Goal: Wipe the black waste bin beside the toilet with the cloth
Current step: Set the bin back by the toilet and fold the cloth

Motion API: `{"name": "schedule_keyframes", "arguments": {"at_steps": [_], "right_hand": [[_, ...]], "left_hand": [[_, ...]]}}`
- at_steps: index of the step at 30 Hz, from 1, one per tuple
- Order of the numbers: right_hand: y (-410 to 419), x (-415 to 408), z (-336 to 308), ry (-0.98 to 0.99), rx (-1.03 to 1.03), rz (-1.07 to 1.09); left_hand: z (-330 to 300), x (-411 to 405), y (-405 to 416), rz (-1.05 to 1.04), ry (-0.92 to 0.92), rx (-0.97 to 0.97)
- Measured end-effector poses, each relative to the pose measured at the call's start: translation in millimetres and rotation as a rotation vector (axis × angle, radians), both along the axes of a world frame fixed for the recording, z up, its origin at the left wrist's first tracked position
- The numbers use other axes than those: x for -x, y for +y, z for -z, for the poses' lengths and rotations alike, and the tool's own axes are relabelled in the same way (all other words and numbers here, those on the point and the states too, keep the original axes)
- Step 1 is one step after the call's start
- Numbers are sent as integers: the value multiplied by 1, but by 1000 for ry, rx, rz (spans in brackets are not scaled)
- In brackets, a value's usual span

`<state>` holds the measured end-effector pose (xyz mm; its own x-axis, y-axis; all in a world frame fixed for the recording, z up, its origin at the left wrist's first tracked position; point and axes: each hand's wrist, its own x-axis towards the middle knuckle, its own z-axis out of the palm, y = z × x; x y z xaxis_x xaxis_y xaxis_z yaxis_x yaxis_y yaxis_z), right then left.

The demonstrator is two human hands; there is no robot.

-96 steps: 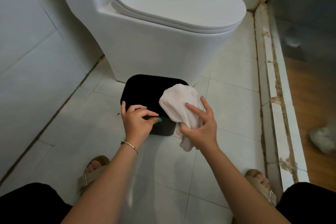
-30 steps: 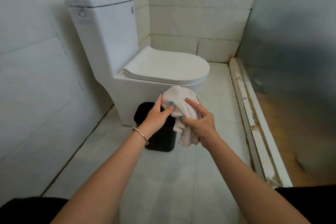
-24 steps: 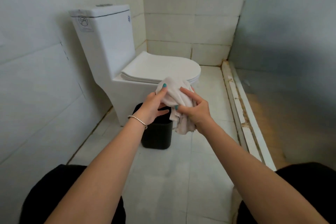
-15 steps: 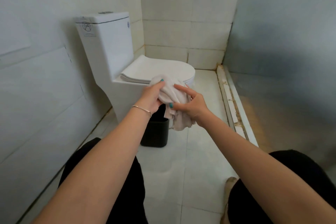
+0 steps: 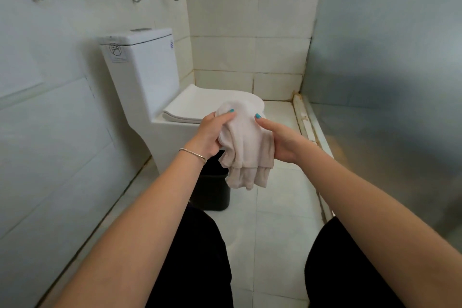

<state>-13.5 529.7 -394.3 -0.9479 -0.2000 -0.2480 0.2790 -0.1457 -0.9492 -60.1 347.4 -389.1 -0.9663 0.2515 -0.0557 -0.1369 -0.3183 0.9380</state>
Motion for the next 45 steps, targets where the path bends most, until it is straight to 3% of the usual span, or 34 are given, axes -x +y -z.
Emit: {"name": "schedule_keyframes", "arguments": {"at_steps": [4,13,17,25,34,39,45], "right_hand": [[9,12,1,-51,54,244],[18,50,51,105,-139,405],[20,68,51,135,-85,364],[35,110,83,-4,73,374],[45,191,14,-92,176,426],[55,204,-67,-161,117,390],[64,212,-184,-115,-2,321]], "left_hand": [[9,14,11,-149,-19,33],[54,45,24,-360,-12,198],[59,63,19,-321,-100,166],[91,95,37,-330,-246,94],[1,192,53,-199,-211,238],[-88,192,48,121,-478,367],[-194,200,40,152,-621,268]]}}
